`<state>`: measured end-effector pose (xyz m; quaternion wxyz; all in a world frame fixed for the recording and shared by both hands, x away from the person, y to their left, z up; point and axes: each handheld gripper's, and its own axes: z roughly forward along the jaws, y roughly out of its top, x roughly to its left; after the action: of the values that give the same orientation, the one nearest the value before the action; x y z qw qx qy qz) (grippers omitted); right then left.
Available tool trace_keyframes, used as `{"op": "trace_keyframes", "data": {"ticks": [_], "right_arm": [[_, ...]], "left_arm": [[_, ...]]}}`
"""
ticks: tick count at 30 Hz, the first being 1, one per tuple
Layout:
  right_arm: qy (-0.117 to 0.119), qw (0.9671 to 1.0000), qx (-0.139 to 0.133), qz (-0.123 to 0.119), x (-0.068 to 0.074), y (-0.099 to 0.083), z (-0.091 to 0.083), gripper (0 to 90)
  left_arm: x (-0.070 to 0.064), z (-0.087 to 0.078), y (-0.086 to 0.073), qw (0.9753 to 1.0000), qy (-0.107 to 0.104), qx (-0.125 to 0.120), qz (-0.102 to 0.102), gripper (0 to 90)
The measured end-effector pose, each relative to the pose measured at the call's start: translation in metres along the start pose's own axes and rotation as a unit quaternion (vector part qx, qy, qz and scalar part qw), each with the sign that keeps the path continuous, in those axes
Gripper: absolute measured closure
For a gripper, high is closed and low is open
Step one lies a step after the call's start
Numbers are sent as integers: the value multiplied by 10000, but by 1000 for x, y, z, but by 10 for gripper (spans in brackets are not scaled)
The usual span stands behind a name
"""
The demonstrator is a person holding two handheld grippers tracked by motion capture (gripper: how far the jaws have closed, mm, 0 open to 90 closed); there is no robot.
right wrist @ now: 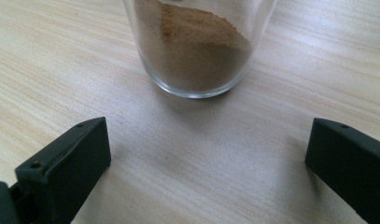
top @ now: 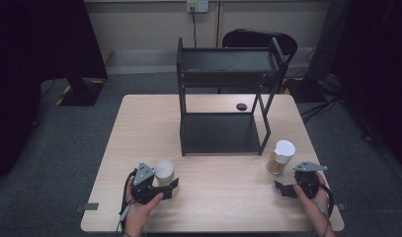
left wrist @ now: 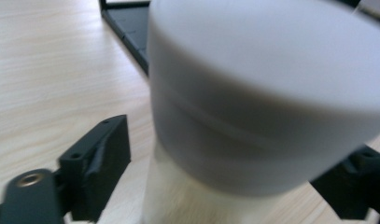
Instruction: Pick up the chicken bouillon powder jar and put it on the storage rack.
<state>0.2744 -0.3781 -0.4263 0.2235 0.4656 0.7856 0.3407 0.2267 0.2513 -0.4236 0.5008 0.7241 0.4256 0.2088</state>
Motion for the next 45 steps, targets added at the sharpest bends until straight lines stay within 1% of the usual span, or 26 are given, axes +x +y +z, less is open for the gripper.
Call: {"op": "trace_keyframes", "data": {"ticks": [1, 3, 4, 6, 7, 9, 10, 14, 15, 17, 18, 20, 22, 23, 27, 28, 29, 30, 31, 32, 34, 35, 38, 39, 42, 45], "right_arm": [[0, 10000, 0, -1, 0, 0, 0, 0], [1, 10000, 0, 0, 0, 0, 0, 0], [1, 10000, 0, -1, 0, 0, 0, 0], [0, 10000, 0, -2, 0, 0, 0, 0], [-1, 10000, 0, -2, 0, 0, 0, 0], [0, 10000, 0, -1, 0, 0, 0, 0], [0, 10000, 0, -2, 0, 0, 0, 0], [-1, 10000, 0, -1, 0, 0, 0, 0], [-1, 10000, 0, -2, 0, 0, 0, 0], [-1, 10000, 0, -2, 0, 0, 0, 0], [0, 10000, 0, -2, 0, 0, 0, 0], [0, 10000, 0, -1, 0, 0, 0, 0], [0, 10000, 0, -2, 0, 0, 0, 0], [0, 10000, 0, -2, 0, 0, 0, 0], [0, 10000, 0, -2, 0, 0, 0, 0], [0, 10000, 0, -1, 0, 0, 0, 0], [0, 10000, 0, -1, 0, 0, 0, 0], [0, 10000, 0, -2, 0, 0, 0, 0], [0, 10000, 0, -2, 0, 0, 0, 0], [0, 10000, 0, -2, 0, 0, 0, 0], [0, 10000, 0, -1, 0, 0, 0, 0], [0, 10000, 0, -1, 0, 0, 0, 0], [0, 10000, 0, -1, 0, 0, 0, 0], [0, 10000, 0, -1, 0, 0, 0, 0], [0, 10000, 0, -2, 0, 0, 0, 0], [0, 10000, 0, -2, 0, 0, 0, 0]], "left_arm": [[0, 0, 1, 10000, 19, -13, 18, 168], [1, 2, 2, 10000, -28, -65, 45, 214], [1, 2, 2, 9999, -41, -96, 80, 227], [1, 3, 2, 9996, -90, -147, 238, 270], [1, 3, 2, 9996, -90, -147, 238, 306], [-2, 5, 3, 9991, -47, -174, 395, 323], [-3, 5, 3, 9989, -30, -191, 436, 329], [-4, 7, 6, 9987, -2, -180, 478, 339], [-4, 7, 7, 9985, -21, -165, 530, 339], [-4, 9, 9, 9982, -87, -142, 573, 339], [-3, 10, 10, 9983, -125, -140, 561, 339], [-1, 13, 11, 9986, -215, -161, 456, 339], [-1, 14, 12, 9986, -241, -167, 435, 339], [-1, 16, 14, 9984, -255, -151, 479, 339], [-2, 20, 19, 9983, -316, -183, 447, 339], [-2, 23, 22, 9982, -362, -192, 440, 339], [-2, 23, 22, 9982, -362, -192, 440, 339], [-3, 26, 27, 9980, -398, -156, 469, 338], [-3, 26, 27, 9980, -398, -156, 469, 339], [-4, 29, 30, 9979, -419, -153, 467, 339], [-4, 31, 31, 9979, -439, -167, 450, 339], [-3, 34, 34, 9979, -467, -172, 423, 339], [-4, 38, 39, 9976, -489, -173, 465, 339], [-5, 41, 44, 9974, -511, -157, 491, 339], [-6, 46, 52, 9972, -572, -156, 466, 338], [-8, 50, 59, 9966, -605, -172, 533, 338]]}}
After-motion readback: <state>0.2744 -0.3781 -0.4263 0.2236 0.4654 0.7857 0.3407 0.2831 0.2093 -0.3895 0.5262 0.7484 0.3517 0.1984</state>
